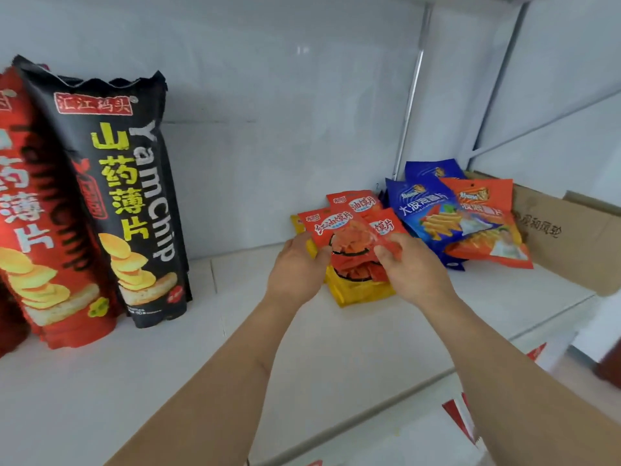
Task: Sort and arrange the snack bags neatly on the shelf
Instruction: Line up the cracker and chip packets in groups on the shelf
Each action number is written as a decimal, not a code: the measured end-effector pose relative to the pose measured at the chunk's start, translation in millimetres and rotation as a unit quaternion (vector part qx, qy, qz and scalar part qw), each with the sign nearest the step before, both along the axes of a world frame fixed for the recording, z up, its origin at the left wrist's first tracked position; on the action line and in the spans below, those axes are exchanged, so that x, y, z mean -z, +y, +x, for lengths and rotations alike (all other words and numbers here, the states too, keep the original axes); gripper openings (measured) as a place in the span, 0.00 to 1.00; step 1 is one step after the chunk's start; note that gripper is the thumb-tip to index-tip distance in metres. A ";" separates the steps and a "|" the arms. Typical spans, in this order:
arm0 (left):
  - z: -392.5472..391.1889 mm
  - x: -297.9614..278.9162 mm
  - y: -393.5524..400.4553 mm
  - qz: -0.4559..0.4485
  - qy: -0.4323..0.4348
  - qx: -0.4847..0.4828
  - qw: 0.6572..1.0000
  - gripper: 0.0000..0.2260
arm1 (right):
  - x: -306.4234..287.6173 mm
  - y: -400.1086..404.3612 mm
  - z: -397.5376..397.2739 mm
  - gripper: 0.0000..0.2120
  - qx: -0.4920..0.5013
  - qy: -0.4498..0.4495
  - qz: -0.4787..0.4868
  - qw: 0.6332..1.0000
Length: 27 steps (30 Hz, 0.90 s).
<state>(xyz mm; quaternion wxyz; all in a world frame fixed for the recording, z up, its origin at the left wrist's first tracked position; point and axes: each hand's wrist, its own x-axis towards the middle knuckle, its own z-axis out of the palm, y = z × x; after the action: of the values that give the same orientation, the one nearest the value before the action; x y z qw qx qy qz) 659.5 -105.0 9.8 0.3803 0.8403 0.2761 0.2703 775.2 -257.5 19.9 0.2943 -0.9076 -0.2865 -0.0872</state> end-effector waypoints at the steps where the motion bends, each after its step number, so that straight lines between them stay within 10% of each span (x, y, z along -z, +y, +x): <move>1: 9.6 1.3 0.5 -0.040 -0.012 -0.007 0.999 0.23 | -0.5 1.3 11.1 0.24 0.007 0.016 0.012 1.000; 14: 106.5 35.9 2.4 -0.108 0.017 -0.176 0.978 0.37 | -5.6 41.9 105.5 0.42 0.005 0.108 -0.055 0.993; 27: 122.6 46.7 3.6 -0.079 -0.019 -0.271 0.959 0.40 | 4.6 55.1 147.2 0.21 -0.162 0.267 0.165 0.936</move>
<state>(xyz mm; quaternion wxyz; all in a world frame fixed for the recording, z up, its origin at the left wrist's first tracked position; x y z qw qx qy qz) 782.2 -101.4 -36.8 0.3634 0.6959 0.5067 0.3563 922.4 -202.4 15.3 0.5156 -0.7774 -0.3221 0.1610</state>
